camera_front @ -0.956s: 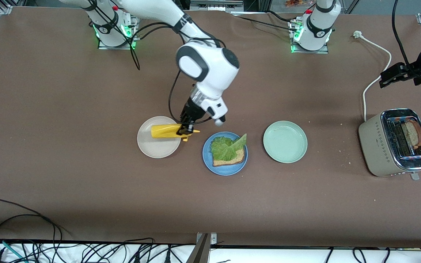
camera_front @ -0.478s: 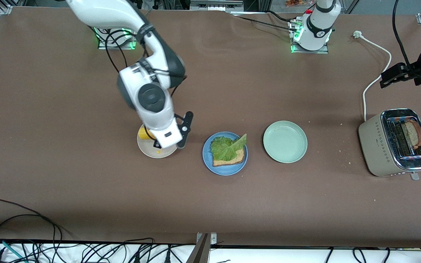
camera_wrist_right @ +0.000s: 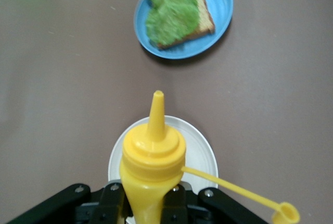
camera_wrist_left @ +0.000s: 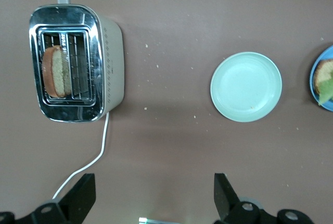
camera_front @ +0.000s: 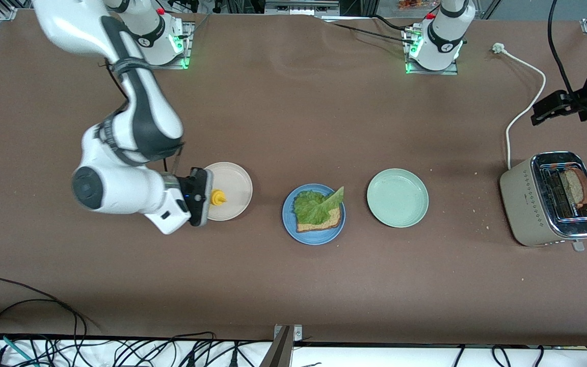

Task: Make sandwich in blue plate with both arms
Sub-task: 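Carry the squeeze bottle back beside the beige plate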

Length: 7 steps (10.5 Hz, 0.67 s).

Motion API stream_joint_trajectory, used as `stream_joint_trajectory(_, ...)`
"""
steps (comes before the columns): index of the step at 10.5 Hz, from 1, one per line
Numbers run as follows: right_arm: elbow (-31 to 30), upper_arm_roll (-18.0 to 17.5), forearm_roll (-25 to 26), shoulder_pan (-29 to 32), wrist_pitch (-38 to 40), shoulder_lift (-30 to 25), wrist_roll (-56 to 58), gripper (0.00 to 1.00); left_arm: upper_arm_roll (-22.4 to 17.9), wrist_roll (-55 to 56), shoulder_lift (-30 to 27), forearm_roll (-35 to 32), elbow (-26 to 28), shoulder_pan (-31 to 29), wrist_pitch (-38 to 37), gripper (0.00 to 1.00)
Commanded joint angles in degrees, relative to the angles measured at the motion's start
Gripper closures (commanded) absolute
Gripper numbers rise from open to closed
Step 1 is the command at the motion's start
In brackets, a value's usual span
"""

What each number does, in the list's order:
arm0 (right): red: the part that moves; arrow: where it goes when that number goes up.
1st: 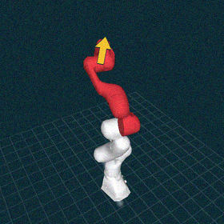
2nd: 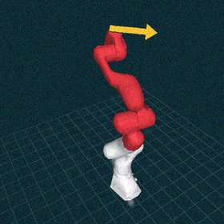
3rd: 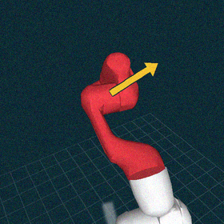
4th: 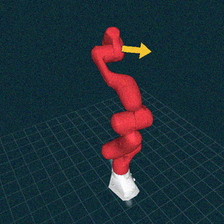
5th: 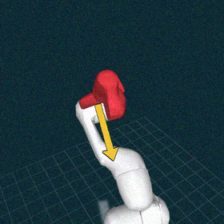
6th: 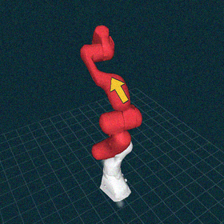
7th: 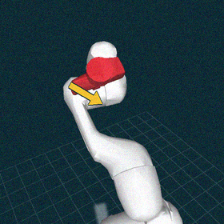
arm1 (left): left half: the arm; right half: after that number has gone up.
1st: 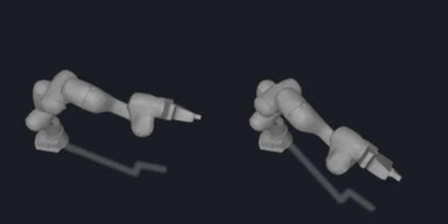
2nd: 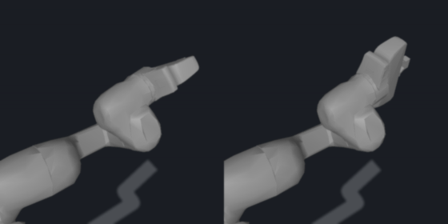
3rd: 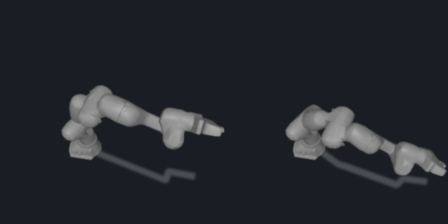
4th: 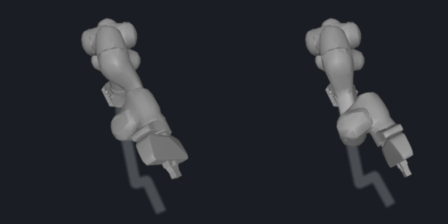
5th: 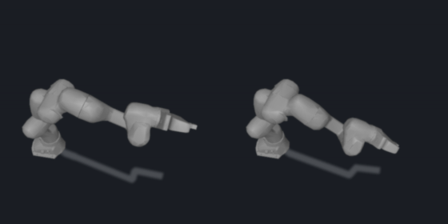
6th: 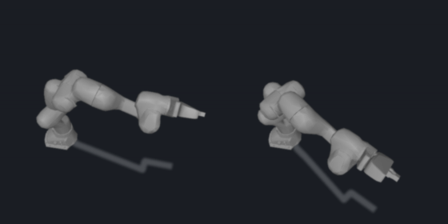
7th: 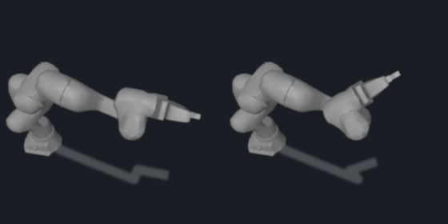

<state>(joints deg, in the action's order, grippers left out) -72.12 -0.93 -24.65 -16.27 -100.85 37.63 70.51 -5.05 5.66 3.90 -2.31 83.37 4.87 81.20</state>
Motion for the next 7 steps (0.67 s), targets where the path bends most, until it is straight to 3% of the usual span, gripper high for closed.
stream_joint_trajectory(1,-0.57,-1.01,-12.07,8.77,8.36,-0.02,14.36,0.85,-0.05,0.14,4.78,-1.9,-1.45,-4.06,6.05,0.0)
stream_joint_trajectory(5,-0.83,-0.92,-23.23,17.66,17.42,6.21,33.33,0.84,-0.05,-0.82,10.93,-2.08,-1.37,-10.58,10.82,0.0)
stream_joint_trajectory(7,-0.92,-0.92,-23.61,20.21,20.33,8.24,38.97,0.85,0.04,-0.91,12.61,-3.13,-1.02,-12.25,12.48,0.0)
